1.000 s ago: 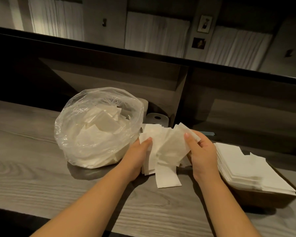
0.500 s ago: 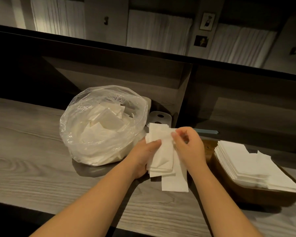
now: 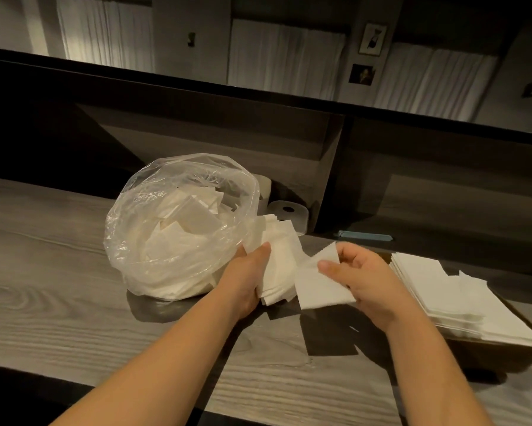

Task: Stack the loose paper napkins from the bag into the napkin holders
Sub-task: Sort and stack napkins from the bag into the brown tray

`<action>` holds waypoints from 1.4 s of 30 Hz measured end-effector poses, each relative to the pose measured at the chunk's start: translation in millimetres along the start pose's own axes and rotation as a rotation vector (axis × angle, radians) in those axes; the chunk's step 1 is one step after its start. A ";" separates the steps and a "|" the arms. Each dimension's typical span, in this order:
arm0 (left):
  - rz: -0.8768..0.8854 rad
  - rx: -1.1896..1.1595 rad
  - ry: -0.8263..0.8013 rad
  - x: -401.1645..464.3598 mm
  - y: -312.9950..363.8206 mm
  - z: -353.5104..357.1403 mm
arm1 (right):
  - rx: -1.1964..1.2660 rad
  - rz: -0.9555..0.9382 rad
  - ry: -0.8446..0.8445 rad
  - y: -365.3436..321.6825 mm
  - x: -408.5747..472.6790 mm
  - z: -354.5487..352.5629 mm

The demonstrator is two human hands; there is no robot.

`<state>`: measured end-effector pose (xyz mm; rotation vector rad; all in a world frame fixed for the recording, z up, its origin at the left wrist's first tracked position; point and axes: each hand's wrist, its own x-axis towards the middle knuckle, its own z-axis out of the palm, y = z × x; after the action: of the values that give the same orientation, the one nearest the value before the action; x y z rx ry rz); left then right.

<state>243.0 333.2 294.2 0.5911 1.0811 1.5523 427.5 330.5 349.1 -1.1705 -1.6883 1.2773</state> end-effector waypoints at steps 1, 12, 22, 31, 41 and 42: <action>-0.011 -0.012 -0.031 -1.3 -0.1 0.8 | 0.124 -0.026 0.000 -3.0 -2.2 2.3; -0.172 -0.055 -0.261 -9.4 -0.2 6.7 | -0.498 -0.214 0.256 17.7 21.6 41.8; -0.061 0.268 -0.500 -17.6 4.9 -5.9 | 0.044 -0.011 0.320 -1.7 31.1 19.4; -0.125 0.358 -0.570 -14.3 6.8 -12.1 | 0.203 -0.201 0.448 -8.7 31.3 13.7; -0.139 0.189 -0.330 -8.9 5.0 -9.5 | 0.515 -0.352 0.321 -21.7 17.3 4.9; -0.141 0.178 -0.328 -8.9 4.8 -8.2 | 0.379 -0.306 0.306 -19.7 19.7 12.2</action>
<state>236.3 322.2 296.2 0.8404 0.9907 1.1947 404.9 343.0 365.1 -0.7989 -1.2735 1.1008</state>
